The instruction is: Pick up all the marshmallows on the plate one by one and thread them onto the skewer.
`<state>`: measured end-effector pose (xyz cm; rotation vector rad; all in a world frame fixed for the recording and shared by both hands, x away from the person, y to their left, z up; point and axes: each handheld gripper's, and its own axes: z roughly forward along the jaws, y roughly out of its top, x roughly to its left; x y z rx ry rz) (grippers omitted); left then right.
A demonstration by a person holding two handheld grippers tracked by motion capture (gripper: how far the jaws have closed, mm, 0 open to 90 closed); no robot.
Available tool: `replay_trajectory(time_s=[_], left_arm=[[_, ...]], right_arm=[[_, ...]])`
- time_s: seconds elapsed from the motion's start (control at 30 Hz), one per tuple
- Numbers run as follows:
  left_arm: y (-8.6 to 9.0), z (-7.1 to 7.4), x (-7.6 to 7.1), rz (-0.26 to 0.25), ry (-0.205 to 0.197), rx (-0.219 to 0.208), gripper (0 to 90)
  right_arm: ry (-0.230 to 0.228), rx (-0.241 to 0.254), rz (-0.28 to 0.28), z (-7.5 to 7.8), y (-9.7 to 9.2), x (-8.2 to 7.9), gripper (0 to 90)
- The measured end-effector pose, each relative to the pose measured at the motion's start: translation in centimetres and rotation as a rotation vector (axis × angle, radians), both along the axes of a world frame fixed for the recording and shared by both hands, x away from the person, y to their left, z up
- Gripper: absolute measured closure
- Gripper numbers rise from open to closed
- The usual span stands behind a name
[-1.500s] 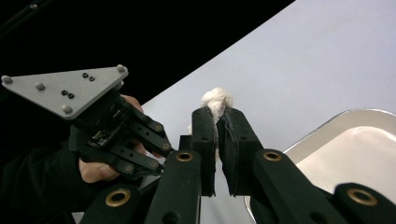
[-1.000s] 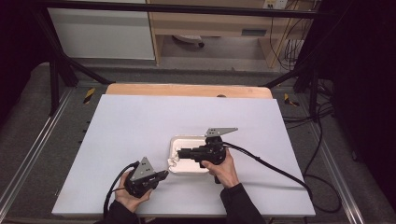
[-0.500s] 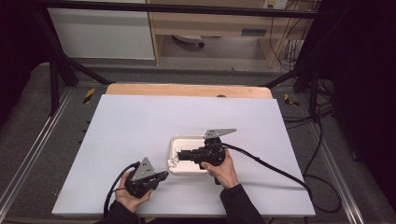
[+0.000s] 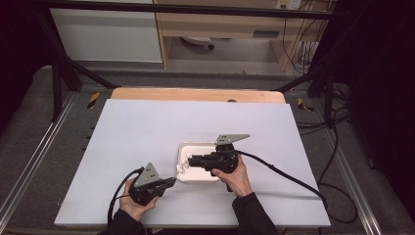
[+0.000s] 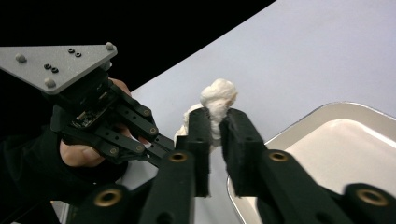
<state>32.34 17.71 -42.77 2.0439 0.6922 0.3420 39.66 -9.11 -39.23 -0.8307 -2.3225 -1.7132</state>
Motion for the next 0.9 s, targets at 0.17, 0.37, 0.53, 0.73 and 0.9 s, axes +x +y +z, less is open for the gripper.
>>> replay_trajectory(time_s=[0.17,0.37,0.53,0.73,0.9], left_arm=[[-0.04,0.01,-0.01,0.007,-0.006,-0.023,89.3],[0.0,0.16,-0.14,0.018,-0.03,-0.035,89.3],[0.13,0.31,-0.34,0.04,-0.029,-0.033,89.3],[0.14,0.5,-0.58,0.039,-0.047,-0.054,89.4],[0.09,0.64,-0.76,0.041,-0.061,-0.055,89.4]], right_arm=[[-0.029,-0.003,-0.012,0.27,-0.12,-0.22,59.8],[-0.058,-0.011,-0.025,0.48,-0.26,-0.37,48.1],[-0.094,-0.015,-0.025,0.39,-0.22,-0.45,40.1],[-0.083,-0.009,-0.022,0.29,-0.13,-0.41,31.0],[-0.091,-0.014,-0.024,0.05,0.02,-0.45,25.1]])
